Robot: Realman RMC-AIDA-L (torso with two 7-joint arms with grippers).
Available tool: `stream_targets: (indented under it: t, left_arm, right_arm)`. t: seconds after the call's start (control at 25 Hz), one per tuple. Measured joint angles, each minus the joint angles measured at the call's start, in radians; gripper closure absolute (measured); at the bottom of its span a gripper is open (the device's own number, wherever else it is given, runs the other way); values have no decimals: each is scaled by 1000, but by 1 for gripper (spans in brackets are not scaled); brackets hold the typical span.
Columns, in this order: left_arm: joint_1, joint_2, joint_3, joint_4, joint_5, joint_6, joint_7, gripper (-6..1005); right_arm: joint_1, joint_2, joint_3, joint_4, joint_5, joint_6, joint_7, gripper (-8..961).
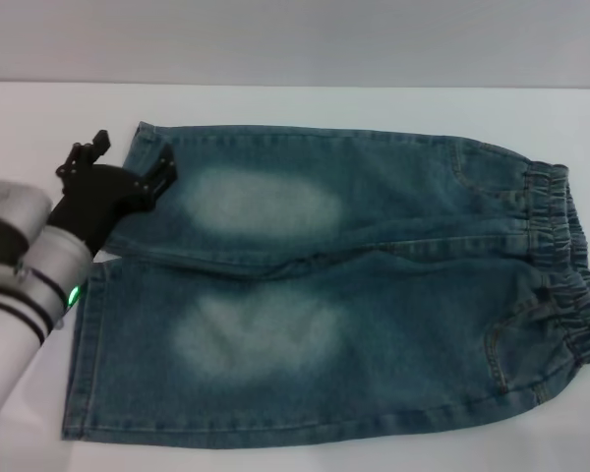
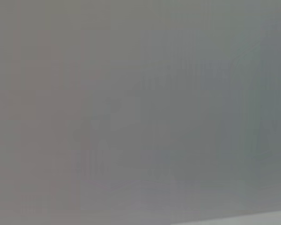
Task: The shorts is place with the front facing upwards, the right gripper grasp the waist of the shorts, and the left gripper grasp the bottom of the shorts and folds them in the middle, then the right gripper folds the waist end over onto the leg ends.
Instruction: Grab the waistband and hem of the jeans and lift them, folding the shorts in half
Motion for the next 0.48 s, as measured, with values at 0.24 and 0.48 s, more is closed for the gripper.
stream_targets:
  t: [0.24, 0.48]
  left_arm:
    - [35, 45, -100, -232, 62, -260, -1, 151]
    - [57, 23, -262, -388, 135, -583, 4, 151]
  right_arm:
    - [45, -147, -2, 210, -4, 245, 21, 143]
    - [110, -253, 3, 347, -6, 504, 18, 144]
